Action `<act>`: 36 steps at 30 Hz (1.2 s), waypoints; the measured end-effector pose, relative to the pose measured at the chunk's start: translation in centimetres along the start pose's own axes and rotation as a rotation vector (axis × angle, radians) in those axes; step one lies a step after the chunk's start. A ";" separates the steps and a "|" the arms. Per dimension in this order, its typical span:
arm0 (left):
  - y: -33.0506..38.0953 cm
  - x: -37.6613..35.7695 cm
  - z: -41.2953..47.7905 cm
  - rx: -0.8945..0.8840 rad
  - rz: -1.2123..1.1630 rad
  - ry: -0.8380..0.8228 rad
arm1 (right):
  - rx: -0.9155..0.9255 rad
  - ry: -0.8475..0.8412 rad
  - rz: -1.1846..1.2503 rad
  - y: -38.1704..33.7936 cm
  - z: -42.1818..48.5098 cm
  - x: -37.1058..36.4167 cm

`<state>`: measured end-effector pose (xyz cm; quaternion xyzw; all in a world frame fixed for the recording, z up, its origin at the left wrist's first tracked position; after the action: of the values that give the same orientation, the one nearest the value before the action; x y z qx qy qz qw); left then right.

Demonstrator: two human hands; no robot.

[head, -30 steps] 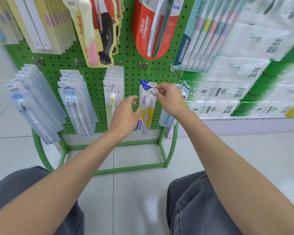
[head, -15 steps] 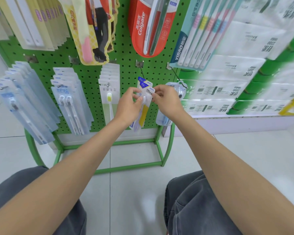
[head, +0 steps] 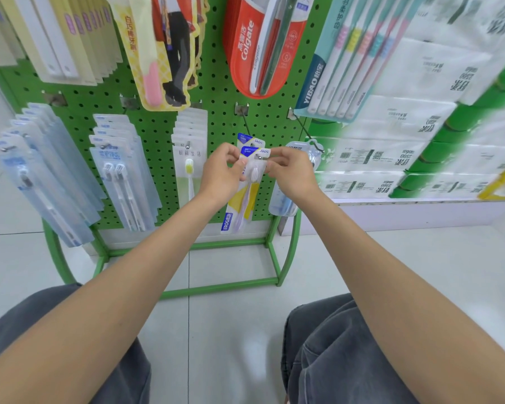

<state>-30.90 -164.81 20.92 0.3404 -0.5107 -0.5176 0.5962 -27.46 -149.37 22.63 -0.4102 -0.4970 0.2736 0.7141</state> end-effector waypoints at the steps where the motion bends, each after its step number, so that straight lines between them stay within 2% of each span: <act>1: 0.1 0.1 -0.1 0.006 -0.018 0.015 | -0.007 -0.004 -0.003 0.1 0.0 0.0; 6: -0.7 1.9 -1.1 0.070 -0.078 0.141 | -0.062 -0.049 -0.064 0.9 -0.4 -0.3; 12: -0.6 3.0 -3.1 0.072 -0.084 0.071 | -0.076 -0.168 -0.098 0.8 -2.1 -1.8; 16: -0.9 3.7 -4.5 0.131 -0.109 0.001 | -0.090 -0.243 0.036 -0.2 -3.9 -3.1; 21: -0.9 4.1 -5.9 0.152 -0.135 -0.074 | -0.144 -0.197 0.225 -0.6 -4.9 -3.6; 27: -1.3 5.4 -6.0 0.203 -0.188 -0.017 | -0.169 -0.288 0.317 -1.3 -5.3 -5.1; 36: -1.4 5.5 -5.7 0.232 -0.224 0.041 | -0.319 -0.451 0.356 1.3 -7.6 -8.0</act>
<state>-26.13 -171.15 19.62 0.4722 -0.5137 -0.5112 0.5019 -23.20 -157.45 16.37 -0.5263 -0.5996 0.3970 0.4537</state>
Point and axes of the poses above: each hand's wrist, its own z-axis towards the middle knuckle, its own x-axis out of the back of the hand, y = z × x, the point moved 8 cm from there along z, towards the middle knuckle, and after that the axes turned 2 degrees about -x, right-handed, at the moved point
